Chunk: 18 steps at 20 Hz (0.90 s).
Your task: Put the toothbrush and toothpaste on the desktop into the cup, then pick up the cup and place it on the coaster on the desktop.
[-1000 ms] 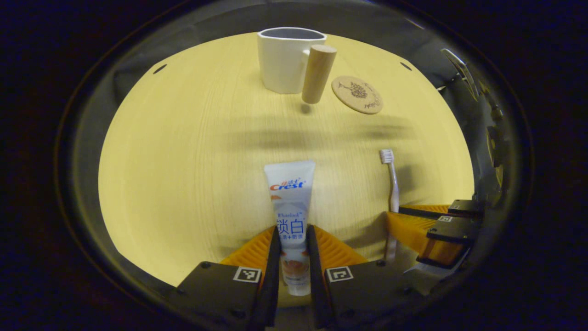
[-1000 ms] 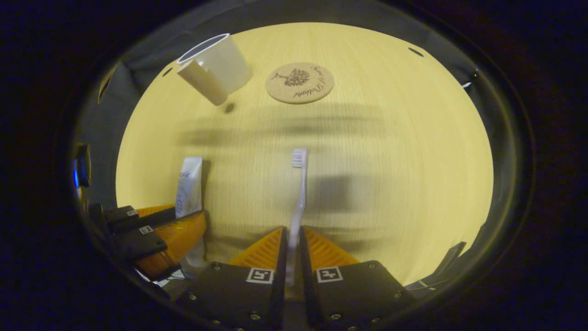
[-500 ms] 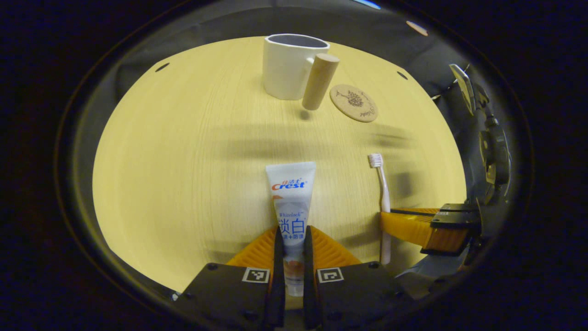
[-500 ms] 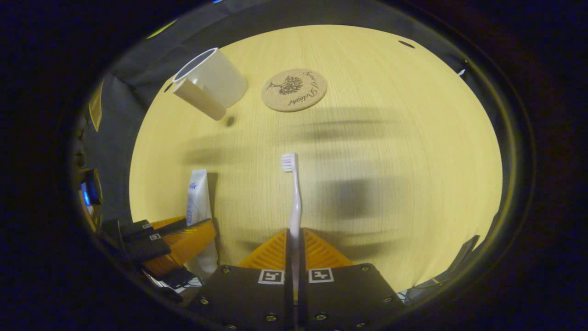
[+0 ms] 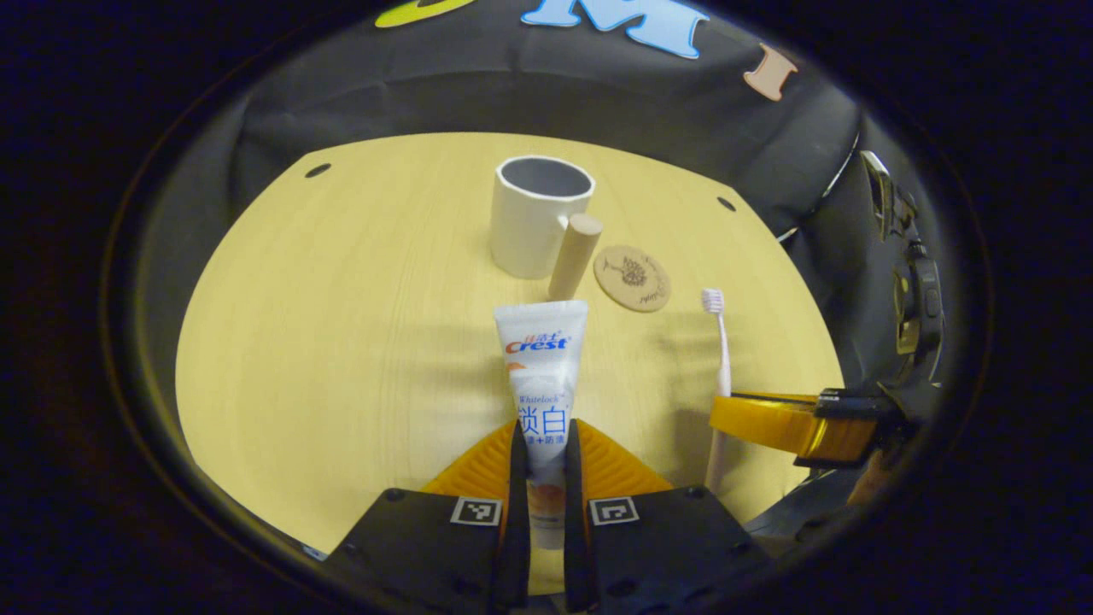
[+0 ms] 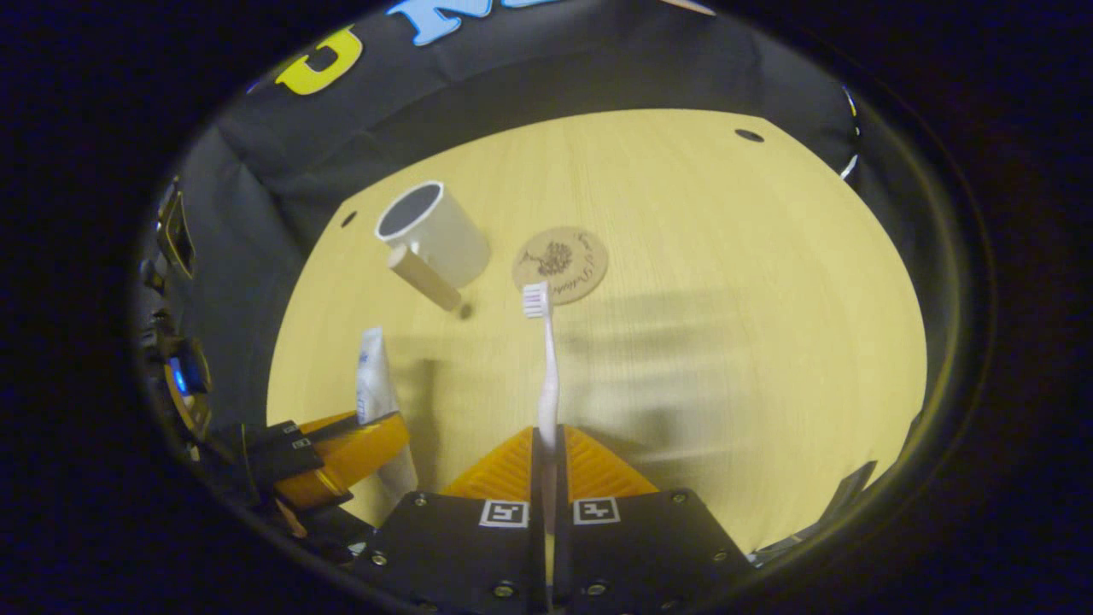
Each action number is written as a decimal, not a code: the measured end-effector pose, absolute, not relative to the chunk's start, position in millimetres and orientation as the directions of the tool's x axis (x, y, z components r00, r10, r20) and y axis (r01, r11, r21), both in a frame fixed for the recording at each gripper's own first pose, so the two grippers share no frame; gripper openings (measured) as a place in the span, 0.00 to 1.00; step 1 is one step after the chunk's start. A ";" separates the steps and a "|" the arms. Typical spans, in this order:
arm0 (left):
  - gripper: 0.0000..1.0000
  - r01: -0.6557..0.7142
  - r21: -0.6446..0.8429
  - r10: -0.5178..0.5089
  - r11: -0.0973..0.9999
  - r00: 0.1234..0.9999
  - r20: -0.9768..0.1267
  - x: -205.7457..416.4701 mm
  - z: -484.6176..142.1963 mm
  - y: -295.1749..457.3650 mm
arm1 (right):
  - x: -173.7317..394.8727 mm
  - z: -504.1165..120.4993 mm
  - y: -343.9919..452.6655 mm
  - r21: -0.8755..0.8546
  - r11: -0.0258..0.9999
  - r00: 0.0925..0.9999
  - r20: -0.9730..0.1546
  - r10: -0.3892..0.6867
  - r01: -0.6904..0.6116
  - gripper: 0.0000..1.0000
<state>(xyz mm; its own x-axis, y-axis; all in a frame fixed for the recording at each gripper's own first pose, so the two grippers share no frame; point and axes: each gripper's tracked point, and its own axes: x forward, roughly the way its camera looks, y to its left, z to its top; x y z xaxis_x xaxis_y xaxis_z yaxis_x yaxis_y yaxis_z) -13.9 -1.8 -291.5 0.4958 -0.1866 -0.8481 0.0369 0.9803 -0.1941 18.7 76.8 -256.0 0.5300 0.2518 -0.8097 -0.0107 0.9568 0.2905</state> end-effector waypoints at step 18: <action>0.23 0.063 -0.175 -0.137 0.983 0.884 -0.448 98.0 -145.9 60.1 | 81.8 -137.8 81.7 0.286 0.944 0.835 -0.469 0.288 -0.165 0.05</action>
